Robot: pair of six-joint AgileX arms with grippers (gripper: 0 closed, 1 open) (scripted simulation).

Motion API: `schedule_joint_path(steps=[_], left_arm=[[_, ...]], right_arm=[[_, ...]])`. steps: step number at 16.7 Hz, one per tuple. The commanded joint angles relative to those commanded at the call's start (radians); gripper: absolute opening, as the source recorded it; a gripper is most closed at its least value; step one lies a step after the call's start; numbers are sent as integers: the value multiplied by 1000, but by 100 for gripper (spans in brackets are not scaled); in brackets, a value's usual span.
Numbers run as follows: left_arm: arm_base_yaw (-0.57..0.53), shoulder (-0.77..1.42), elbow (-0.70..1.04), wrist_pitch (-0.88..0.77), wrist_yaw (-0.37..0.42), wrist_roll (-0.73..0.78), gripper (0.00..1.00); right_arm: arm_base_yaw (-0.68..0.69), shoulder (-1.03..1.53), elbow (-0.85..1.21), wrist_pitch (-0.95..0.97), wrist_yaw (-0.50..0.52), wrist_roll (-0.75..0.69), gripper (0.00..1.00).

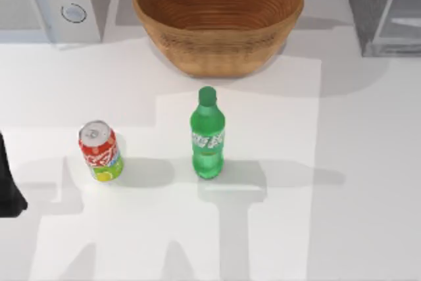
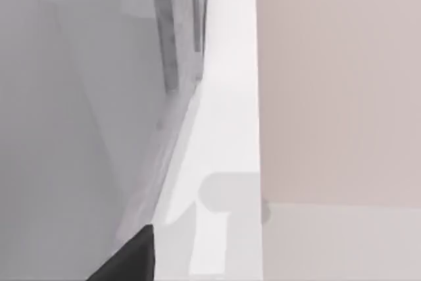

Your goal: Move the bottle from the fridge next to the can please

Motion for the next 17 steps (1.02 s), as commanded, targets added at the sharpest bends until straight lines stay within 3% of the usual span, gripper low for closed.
schedule_joint_path(steps=[3,6,17], left_arm=[[0,0,0,0,0,0,100],[0,0,0,0,0,0,100],[0,0,0,0,0,0,100]], right_arm=[[1,-8,-9,8,10,9,100],[97,-25,-41,49,88,84,100],[824,-185,-271,319,642,561,100]])
